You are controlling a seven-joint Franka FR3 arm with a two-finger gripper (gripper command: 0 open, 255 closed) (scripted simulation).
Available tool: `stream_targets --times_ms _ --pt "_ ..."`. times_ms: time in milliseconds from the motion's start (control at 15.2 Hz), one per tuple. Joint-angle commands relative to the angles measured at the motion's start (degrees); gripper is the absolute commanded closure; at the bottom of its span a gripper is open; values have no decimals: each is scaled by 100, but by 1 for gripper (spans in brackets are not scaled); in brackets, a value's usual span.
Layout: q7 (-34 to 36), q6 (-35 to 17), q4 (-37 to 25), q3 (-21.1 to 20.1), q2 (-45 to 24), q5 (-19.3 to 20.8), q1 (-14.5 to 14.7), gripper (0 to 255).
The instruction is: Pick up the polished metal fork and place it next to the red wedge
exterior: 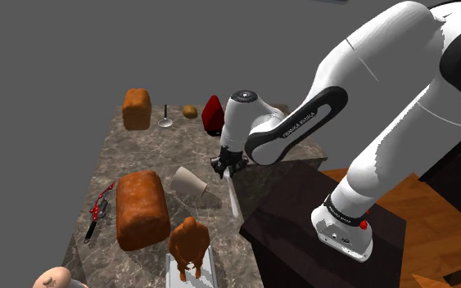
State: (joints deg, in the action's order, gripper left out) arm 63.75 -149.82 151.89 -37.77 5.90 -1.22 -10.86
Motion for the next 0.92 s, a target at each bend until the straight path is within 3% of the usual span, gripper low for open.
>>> stream_targets --times_ms 0,660,858 --pt "-140 179 -32 30 174 -197 60 255" --pt "-612 1124 -264 286 976 -782 310 255" --pt "-773 1090 -624 432 537 -407 -27 255"
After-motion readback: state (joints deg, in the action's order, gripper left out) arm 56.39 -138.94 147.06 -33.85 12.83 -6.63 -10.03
